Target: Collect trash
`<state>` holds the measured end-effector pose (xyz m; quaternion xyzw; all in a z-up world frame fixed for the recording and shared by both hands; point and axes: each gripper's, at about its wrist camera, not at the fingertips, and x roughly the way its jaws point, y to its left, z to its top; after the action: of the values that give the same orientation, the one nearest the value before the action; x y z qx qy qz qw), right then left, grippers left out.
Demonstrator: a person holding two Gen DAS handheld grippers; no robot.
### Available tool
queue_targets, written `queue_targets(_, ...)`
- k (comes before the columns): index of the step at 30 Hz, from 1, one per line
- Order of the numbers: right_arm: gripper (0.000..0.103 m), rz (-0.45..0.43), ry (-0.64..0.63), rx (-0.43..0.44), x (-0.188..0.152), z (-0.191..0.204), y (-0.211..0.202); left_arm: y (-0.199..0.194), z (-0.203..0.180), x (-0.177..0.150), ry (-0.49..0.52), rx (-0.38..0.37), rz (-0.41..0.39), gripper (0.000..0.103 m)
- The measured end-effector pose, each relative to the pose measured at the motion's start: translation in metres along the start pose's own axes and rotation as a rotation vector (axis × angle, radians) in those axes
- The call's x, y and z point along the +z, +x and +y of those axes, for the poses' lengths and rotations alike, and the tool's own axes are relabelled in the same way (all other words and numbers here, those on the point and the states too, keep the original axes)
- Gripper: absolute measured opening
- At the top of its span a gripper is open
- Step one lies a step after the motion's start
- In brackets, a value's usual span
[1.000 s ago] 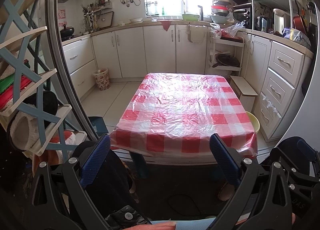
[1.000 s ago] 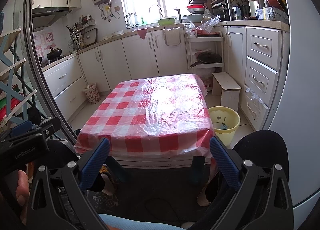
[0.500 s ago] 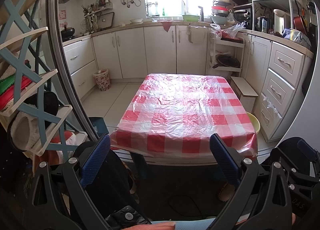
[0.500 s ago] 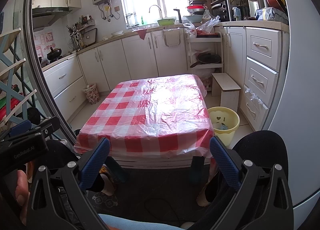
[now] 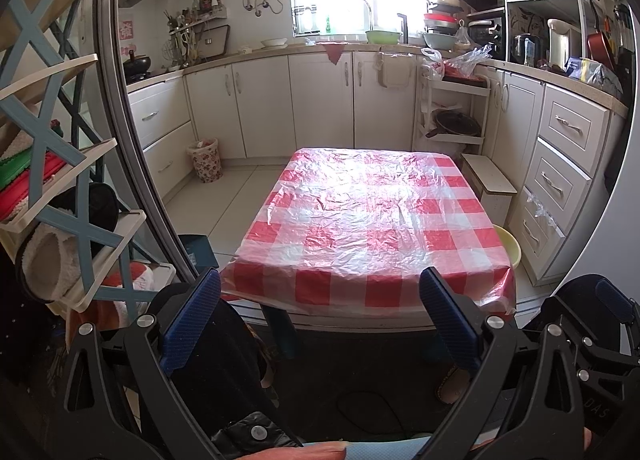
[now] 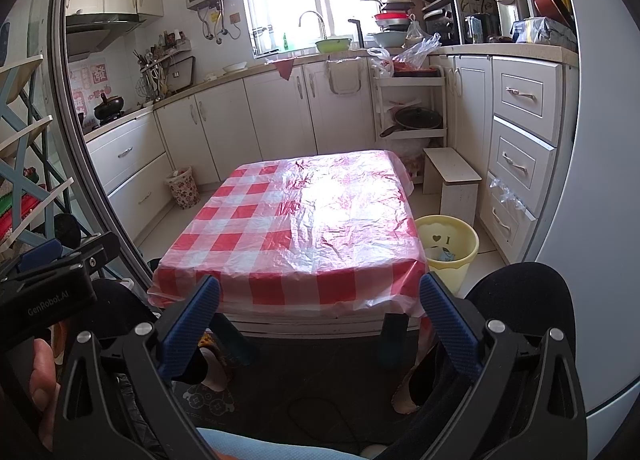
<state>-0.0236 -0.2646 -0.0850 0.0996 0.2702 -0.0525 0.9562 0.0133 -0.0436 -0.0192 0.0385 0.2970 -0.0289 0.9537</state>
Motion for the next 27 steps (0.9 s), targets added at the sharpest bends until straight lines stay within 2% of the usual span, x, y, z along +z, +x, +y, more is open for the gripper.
queue_targets(27, 0.096, 0.008, -0.006, 0.004, -0.0002, -0.0031, 0.0014, -0.0009, 0.0016, -0.0034, 0.002, -0.002, -0.004, 0.095)
